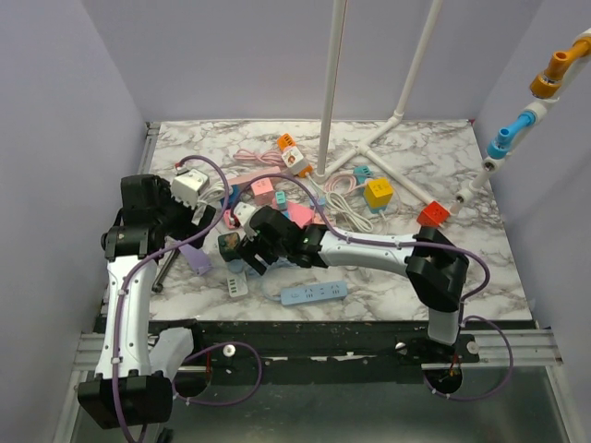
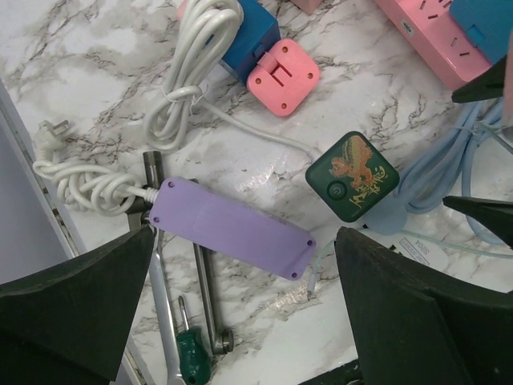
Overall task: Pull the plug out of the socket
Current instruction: Remove the socket from the socket.
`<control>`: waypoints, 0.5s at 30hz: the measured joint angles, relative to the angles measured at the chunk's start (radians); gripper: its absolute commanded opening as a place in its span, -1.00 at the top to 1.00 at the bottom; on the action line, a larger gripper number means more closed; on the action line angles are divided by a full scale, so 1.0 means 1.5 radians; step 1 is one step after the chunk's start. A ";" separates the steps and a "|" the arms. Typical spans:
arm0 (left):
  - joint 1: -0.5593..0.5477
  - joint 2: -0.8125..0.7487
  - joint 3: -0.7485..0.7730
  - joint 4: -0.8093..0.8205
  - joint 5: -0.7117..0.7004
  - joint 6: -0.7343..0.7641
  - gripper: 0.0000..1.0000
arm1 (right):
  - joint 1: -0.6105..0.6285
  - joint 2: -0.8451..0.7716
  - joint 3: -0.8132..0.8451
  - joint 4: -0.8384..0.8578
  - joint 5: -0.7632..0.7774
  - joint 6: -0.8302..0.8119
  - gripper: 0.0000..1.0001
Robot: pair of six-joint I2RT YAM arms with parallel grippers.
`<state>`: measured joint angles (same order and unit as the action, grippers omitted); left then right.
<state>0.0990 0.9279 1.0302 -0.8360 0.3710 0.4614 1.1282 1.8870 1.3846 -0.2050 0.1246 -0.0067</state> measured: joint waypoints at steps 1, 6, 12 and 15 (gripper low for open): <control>0.000 0.003 0.000 -0.003 0.002 -0.002 -0.97 | 0.000 0.005 0.000 0.008 0.000 -0.007 -0.62; 0.000 0.012 0.000 -0.014 0.006 -0.010 -0.97 | 0.003 0.034 -0.012 0.040 0.001 -0.035 -0.59; 0.001 0.019 0.002 -0.018 0.006 -0.015 -0.97 | 0.011 0.062 -0.039 0.077 0.016 -0.052 -0.55; 0.002 0.026 0.006 -0.018 0.006 -0.017 -0.97 | 0.018 0.076 -0.044 0.107 0.038 -0.057 -0.52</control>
<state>0.1024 0.9665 1.0389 -0.8627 0.3798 0.4358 1.1553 2.0003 1.3182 -0.0452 0.1814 -0.0917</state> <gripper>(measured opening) 0.982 0.775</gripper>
